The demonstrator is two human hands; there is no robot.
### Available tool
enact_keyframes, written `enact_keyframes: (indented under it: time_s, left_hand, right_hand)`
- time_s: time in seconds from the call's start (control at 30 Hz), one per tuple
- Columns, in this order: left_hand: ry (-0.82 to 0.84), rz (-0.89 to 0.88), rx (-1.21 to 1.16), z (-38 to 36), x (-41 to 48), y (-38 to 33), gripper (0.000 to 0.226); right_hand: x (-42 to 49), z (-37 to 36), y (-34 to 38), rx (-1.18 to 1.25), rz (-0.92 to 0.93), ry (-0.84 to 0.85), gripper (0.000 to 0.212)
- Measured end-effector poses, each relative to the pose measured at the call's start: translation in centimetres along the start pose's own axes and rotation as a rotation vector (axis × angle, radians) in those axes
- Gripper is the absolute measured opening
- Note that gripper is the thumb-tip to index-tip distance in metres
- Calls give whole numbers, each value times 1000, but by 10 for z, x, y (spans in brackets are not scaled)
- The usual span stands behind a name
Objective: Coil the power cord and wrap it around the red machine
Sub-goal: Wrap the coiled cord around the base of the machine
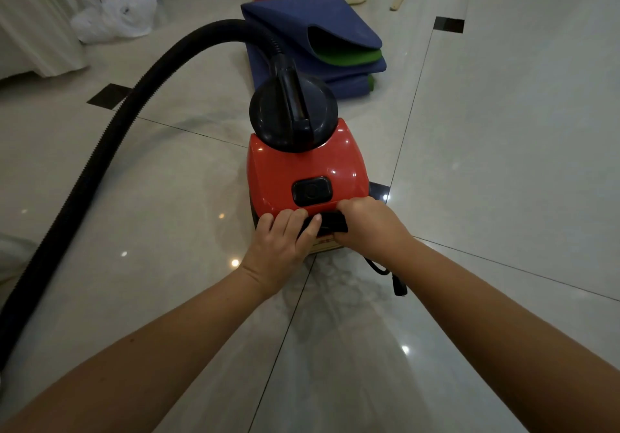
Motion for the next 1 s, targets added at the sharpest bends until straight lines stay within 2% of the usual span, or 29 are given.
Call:
enact_keyframes:
  time_s: [0.13,0.2,0.23,0.27,0.33,0.37,0.4,0.47,0.57,0.6,0.67,0.73,0.77,0.83,0.87,0.93,1.0]
  left_hand:
    - [54,43,-58,10,-5,-2,48]
    - [126,164,-169,25,-5,-3,48]
    - [171,302,-273,36,-3,-5,41]
    - [215,518,-432,46,-2,-7,32]
    - [327,1148,-835,55,-4,-19,29]
    - [313,1442,-989,53,-8,-27,31]
    - [277,1631,-1040,49,-12,-35,32]
    - [153,1829,-1016,47,-14,-44,36]
    - [-29,2006,-1036,48,-18,-58,39]
    - [-8,2022,-1063,48,-18,-65,39]
    - [152,2019,-1157,45,-12,-80,40]
    - [198,2078,-1316,35,-9,-87,40]
    - [144,2110,-1414,31,-7,-85,46]
    - [-64,2149,-1602,26,-6,-77,73]
    - [-170,2158,-1677,23,-6,-73,78]
    - [-301,2141,-1772,20,-3,-67,73]
    - [-324,2129,-1812,14,2,-63,63]
  right_hand:
    - [-1,-3,-5,61,-19,4,21]
    - [2,-3,-7,92,-13,25,22]
    - [2,-1,-7,103,-9,31,22]
    - [3,0,-7,109,-8,33,23]
    - [3,1,-7,118,0,33,21]
    - [3,2,-7,119,4,36,18]
    - [3,2,-6,117,6,42,16]
    - [4,1,-7,117,9,48,14]
    - [5,1,-8,120,20,49,12]
    - [5,1,-8,119,19,48,12]
    - [5,2,-7,127,21,44,12]
    - [5,3,-6,130,34,41,14]
    - [5,3,-6,126,38,40,14]
    - [5,3,-6,120,38,39,14]
    - [5,3,-6,119,39,35,14]
    - [5,4,-6,117,42,26,15]
    - [5,4,-6,111,48,18,16]
Point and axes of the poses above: each hand's wrist, its own x-axis towards the middle knuckle, its own z-axis out of the back of the hand, y = z × x, the point moved 3 cm from there along x, towards the middle knuckle, and after that the axes turned 5 degrees about -x, right-handed, at the moved point
